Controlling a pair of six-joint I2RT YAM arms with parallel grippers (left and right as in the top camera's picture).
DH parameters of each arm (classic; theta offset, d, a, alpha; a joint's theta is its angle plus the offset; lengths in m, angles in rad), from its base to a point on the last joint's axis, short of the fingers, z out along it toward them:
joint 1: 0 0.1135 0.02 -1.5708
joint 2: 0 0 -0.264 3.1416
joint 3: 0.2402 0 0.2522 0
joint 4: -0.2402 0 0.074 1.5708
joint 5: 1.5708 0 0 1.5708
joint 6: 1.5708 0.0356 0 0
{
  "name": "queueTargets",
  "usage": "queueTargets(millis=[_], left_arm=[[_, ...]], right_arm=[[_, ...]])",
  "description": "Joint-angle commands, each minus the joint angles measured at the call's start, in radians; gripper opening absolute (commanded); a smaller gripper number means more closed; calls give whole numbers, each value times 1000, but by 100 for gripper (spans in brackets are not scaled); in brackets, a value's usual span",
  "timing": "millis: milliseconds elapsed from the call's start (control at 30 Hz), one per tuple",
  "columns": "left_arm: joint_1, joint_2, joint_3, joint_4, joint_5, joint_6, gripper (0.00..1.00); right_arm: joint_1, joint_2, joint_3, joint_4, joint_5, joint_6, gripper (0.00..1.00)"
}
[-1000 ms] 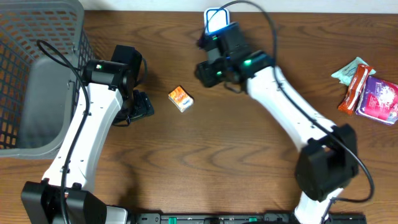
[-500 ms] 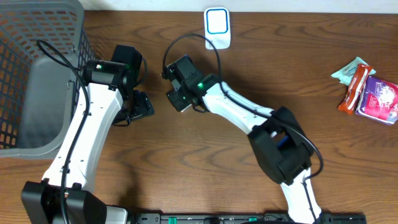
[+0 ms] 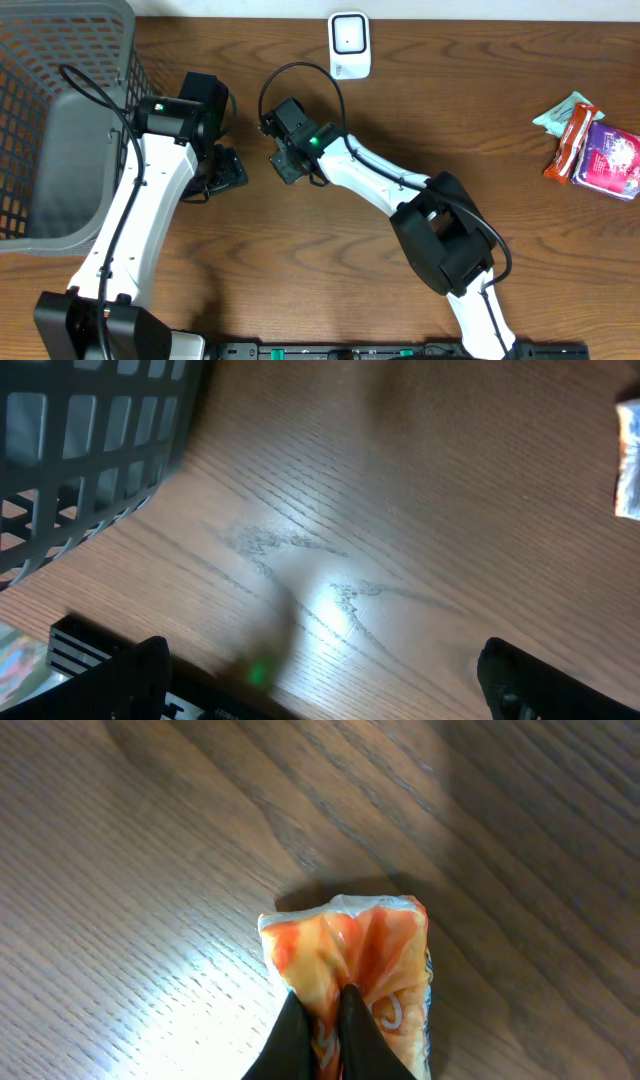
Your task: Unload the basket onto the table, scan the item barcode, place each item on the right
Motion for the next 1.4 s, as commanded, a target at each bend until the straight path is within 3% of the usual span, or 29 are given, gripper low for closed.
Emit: queueTargets(millis=[0,100,367,500,767,900,1033,1167,1267,1367], left_arm=[[5,-3,-3,-4,-3,-12,98],[5,-3,-3,-4,-3,-12,98],[5,-3,-3,-4,-3,-12,98],[5,-3,-3,-4,-3,-12,98],[5,-3,-3,-4,-3,-12,98],[5,-3,-3,-4,-3,-12,98],[5,-3,-3,-4,-3,-12,98],[5,-3,-3,-4,-3,-12,98],[5,-3,-3,-4,-3,-12,98],[5,-3,-3,-4,-3,-12,98]], right_arm=[[-49,34,-18,-62,29,82,1],[-97,8,-1,-77,-145,98,1],[-323,-34,23,-93,-910,127,1],[-412,-30,-65,-83,-1093,108,1],[-599,-30,-312,39,-1156,171,1],[-707,-32,-323,-19,-991,138,1],[-818,-69,-276,-151,-900,81,11],[-832,-134,-251,-225,-891,19,31],[-807,-174,-251,-237,-891,2,40],[-765,-181,-252,-225,-891,-5,39]])
